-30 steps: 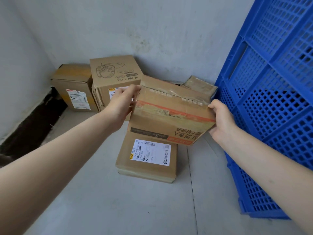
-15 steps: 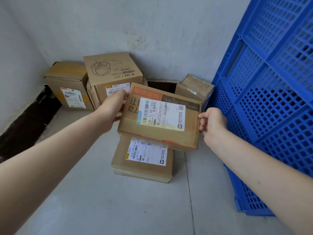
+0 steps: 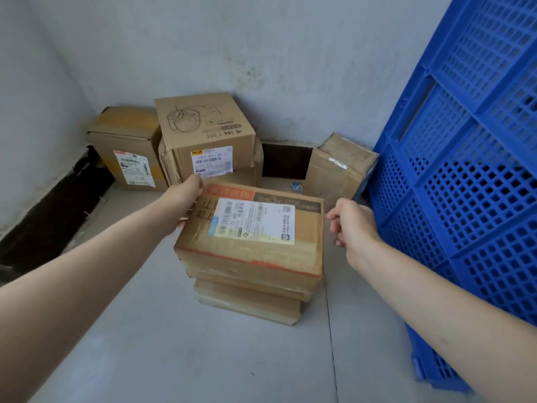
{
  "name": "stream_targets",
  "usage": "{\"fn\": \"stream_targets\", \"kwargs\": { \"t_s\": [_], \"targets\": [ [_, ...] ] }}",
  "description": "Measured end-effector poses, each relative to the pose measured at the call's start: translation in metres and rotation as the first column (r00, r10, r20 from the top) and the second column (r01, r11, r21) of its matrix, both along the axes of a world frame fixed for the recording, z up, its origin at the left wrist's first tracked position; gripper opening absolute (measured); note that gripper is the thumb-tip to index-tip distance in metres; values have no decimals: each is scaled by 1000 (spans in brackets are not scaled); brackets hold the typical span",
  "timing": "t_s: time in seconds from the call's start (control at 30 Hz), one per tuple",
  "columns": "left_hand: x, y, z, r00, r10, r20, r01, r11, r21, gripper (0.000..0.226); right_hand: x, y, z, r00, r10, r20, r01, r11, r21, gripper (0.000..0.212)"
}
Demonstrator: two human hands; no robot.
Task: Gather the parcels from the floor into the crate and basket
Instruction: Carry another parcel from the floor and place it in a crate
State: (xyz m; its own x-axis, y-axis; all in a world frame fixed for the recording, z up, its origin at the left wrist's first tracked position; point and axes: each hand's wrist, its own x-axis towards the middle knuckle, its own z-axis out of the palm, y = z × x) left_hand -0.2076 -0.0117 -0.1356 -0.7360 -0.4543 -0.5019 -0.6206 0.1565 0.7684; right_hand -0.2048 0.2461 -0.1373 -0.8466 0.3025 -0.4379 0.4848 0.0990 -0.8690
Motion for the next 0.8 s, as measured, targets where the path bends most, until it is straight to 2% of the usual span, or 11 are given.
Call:
{"fn": "stream_targets", "kwargs": {
  "t_s": [0.1, 0.17, 0.23, 0.3, 0.37, 0.43, 0.53, 0.6, 0.7, 0.8],
  "targets": [
    [-7, -23, 0, 946, 284, -154, -291, 956, -28, 51, -19, -6, 9, 992, 22, -124, -15, 998, 55, 17],
    [-15, -35, 10, 878, 405, -257, -430, 902, -47, 44, -43, -20, 18, 974, 84, -208, -63, 992, 108, 15],
    [-25, -42, 20, 842, 427, -330, -452, 892, 3, 31, -72, -42, 27, 952, 172, -252, -130, 976, 177, 20],
    [-32, -45, 27, 856, 391, -339, -388, 918, 78, 40, -93, -71, 38, 923, 298, -245, -227, 933, 279, 35],
    [-38, -48, 27, 896, 333, -296, -298, 942, 158, 55, -107, -100, 42, 877, 433, -208, -361, 880, 308, 46],
    [-44, -50, 18, 931, 266, -249, -214, 953, 216, 65, -111, -123, 41, 842, 521, -138, -486, 845, 224, 52],
    [-43, -43, 15, 945, 178, -273, -108, 961, 255, 52, -108, -138, 32, 829, 558, -36, -556, 830, 46, 55],
    [-44, -43, 11, 928, 162, -336, -67, 958, 279, 45, -106, -134, 25, 843, 533, -64, -534, 845, 11, 48],
    [-46, -49, 10, 862, 123, -492, 10, 966, 258, 44, -101, -113, 16, 848, 502, -171, -510, 860, -3, 21],
    [-49, -45, 19, 784, 115, -610, 78, 957, 280, 37, -94, -93, 19, 865, 417, -278, -444, 895, -40, 13]
  ]
}}
